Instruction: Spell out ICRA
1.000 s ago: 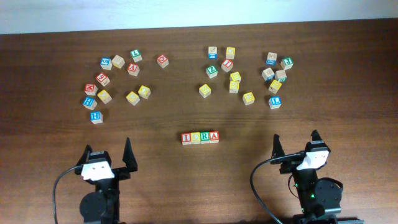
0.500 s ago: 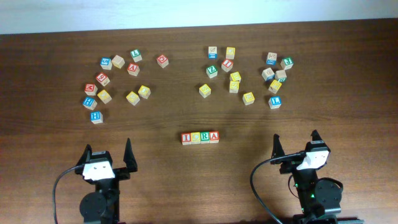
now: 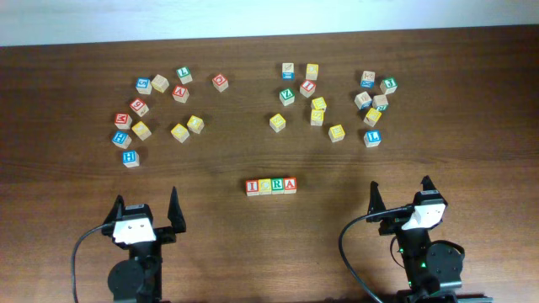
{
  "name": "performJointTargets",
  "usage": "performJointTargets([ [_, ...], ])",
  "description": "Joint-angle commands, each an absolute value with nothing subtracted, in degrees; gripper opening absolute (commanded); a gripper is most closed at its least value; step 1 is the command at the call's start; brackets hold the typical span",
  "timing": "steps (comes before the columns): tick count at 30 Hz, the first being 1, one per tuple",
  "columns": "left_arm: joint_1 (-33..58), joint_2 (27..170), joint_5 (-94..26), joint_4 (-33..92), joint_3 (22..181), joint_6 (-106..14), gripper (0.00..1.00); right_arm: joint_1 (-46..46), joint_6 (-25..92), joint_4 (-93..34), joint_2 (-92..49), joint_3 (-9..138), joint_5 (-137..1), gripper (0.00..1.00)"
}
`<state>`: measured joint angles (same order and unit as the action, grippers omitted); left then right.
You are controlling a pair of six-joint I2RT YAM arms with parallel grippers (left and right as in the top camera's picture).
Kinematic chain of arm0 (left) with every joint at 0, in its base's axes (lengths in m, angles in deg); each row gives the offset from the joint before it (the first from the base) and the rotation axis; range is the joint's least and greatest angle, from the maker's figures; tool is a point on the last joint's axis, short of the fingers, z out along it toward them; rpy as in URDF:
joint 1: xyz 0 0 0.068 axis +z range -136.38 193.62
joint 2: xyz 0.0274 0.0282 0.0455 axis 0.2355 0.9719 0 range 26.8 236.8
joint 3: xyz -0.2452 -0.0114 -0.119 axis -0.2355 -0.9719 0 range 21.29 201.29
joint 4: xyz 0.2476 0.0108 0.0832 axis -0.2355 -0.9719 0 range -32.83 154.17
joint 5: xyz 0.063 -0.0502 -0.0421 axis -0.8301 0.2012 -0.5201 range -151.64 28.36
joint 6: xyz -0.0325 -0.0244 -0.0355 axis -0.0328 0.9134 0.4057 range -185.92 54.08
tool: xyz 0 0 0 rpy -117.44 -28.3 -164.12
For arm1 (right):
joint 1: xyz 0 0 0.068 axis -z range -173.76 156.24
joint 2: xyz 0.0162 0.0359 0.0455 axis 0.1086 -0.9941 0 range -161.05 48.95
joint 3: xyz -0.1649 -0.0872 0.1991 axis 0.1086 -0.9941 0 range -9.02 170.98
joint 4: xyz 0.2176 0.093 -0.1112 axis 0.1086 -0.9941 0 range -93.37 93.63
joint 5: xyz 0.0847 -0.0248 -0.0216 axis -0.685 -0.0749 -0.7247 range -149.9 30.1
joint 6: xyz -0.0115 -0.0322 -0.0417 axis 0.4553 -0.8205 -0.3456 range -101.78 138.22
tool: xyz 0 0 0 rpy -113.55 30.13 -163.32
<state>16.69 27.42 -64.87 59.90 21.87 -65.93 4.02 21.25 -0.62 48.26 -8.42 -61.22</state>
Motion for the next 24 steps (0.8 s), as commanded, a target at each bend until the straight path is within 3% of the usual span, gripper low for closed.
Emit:
performJointTargets([
  [1,16.63,27.09,-64.21,59.53,21.76,-66.83,0.99,4.39,21.51,-0.93,48.74,-8.71,-60.89,0.98],
  [21,16.63,27.14,-64.23,59.53,21.78,-66.83,0.99,4.54,21.44,-1.08,48.76,-8.71,-59.82,0.98],
  [24,16.63,27.14,-64.23,59.53,21.78,-66.83,0.99,4.5,16.7,-1.12,48.76,-8.71,-60.39,0.98],
])
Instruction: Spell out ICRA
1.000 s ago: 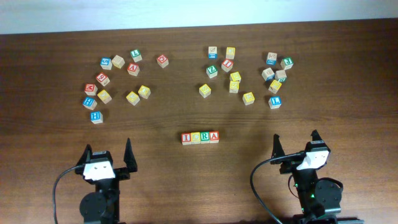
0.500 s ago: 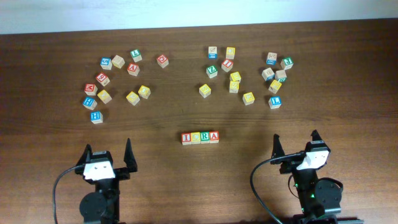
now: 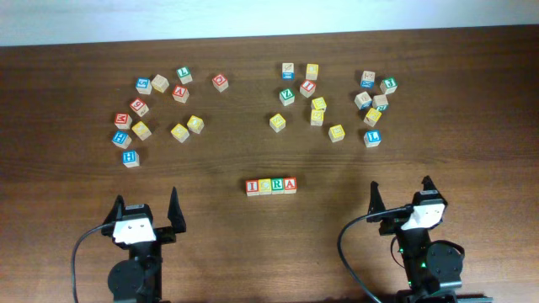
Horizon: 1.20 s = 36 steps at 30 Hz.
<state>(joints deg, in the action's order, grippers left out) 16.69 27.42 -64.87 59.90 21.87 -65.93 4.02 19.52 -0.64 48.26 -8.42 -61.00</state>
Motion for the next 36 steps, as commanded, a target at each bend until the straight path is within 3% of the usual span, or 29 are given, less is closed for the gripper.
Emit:
performJointTargets([
  [1,16.63,27.14,-64.23,59.53,21.78,-66.85,0.99,4.5,16.7,-1.12,48.76,-8.71,-60.28,0.98],
  [16,16.63,27.16,-64.23,59.53,21.78,-66.85,0.99,6.62,21.71,-1.15,48.76,-8.71,-59.67,0.98],
  [36,16.63,27.16,-64.23,59.53,21.78,-66.83,0.99,4.76,19.08,-1.06,48.76,-8.71,-60.09,0.98],
])
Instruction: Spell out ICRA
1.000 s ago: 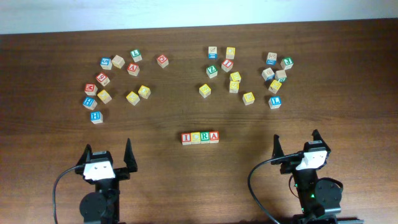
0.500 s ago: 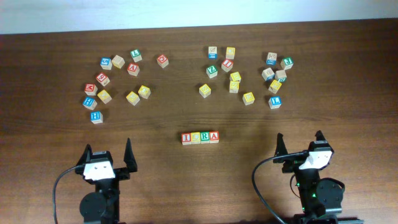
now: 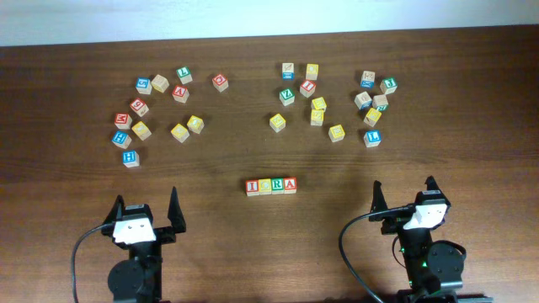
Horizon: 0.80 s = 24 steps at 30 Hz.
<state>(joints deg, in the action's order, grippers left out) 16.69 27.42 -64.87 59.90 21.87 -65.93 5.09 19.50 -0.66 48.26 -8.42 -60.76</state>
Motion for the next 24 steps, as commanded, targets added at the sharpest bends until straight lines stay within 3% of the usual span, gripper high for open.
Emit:
performJointTargets([
  [1,16.63,27.16,-64.23,59.53,21.78,-66.85,0.99,4.76,19.08,-1.08,48.76,-8.71,-60.09,0.98],
  [19,16.67,27.11,-65.11,59.66,21.78,-66.87,0.99,4.74,19.08,-1.08,48.74,-8.71,-60.09,0.98],
  [24,13.07,27.09,-64.69,59.53,21.78,-67.07,0.99,4.74,19.08,-1.06,48.74,-8.71,-60.09,0.98],
])
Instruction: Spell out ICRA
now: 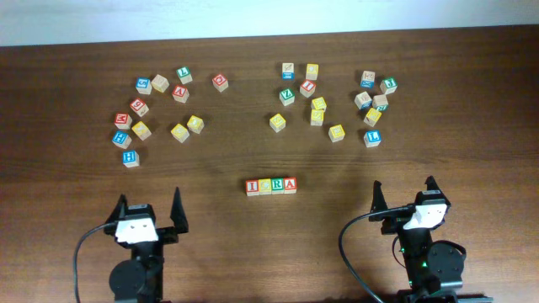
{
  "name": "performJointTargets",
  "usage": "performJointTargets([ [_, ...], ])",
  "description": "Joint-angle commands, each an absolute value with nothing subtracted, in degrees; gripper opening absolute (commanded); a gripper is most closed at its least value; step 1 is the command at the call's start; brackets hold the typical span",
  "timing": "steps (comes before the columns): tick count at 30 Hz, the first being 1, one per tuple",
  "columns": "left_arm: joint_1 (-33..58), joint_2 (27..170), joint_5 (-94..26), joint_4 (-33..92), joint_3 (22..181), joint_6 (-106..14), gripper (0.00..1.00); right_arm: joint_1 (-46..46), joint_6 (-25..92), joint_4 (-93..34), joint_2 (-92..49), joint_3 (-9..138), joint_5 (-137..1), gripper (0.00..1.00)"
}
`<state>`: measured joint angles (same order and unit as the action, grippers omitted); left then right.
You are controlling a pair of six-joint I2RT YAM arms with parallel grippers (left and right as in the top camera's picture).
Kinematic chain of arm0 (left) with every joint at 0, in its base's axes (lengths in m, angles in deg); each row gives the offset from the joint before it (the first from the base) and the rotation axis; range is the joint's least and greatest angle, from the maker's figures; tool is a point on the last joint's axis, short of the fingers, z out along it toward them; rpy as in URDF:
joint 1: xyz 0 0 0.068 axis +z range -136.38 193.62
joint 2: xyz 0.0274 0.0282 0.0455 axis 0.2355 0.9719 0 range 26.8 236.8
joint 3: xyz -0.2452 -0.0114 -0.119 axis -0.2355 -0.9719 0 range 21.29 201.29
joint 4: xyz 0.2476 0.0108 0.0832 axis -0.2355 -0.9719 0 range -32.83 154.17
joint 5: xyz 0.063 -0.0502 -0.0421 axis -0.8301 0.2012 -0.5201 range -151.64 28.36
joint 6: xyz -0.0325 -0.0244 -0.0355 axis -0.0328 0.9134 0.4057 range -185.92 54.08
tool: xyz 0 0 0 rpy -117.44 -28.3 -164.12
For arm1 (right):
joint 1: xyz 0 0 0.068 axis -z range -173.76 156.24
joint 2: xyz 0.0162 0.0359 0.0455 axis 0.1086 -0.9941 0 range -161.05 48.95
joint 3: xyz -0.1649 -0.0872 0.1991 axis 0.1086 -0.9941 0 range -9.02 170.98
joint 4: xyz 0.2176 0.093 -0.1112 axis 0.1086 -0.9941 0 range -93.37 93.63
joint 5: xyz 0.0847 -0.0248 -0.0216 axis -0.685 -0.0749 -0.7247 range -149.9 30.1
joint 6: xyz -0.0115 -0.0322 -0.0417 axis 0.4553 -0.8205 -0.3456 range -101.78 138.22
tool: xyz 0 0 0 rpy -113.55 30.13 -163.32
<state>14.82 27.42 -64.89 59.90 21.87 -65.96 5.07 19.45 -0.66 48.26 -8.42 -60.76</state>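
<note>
Four letter blocks stand side by side in a row (pixel 271 186) at the table's front middle, reading I, C, R, A from left to right. My left gripper (pixel 149 203) rests at the front left, open and holding nothing, well to the left of the row. At the front right my right gripper (pixel 402 188) is likewise open and holds nothing, well to the right of the row.
A loose scatter of letter blocks (pixel 160 105) lies at the back left. Another scatter (pixel 333 97) spreads over the back middle and back right. The wooden table (pixel 67 185) runs to a pale wall at the far edge.
The left gripper has shifted very slightly toward the front. The row of four blocks and the right gripper stay where they were.
At every earlier moment the four blocks stood in their row at the front middle and both grippers sat open at the front corners. Only tiny shifts of the grippers show between the frames.
</note>
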Motion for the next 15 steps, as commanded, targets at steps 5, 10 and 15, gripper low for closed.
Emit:
performJointTargets([
  [5,12.67,27.09,-65.54,59.55,21.76,-67.55,0.99,4.74,19.08,-1.06,48.76,-8.71,-60.09,0.98],
  [10,13.07,27.09,-65.78,59.57,21.76,-67.51,0.99,4.74,19.08,-1.06,48.74,-8.71,-60.09,0.98],
  [15,14.44,27.09,-65.72,59.57,21.76,-67.51,0.99,4.74,19.08,-1.06,48.74,-8.71,-60.09,0.98],
])
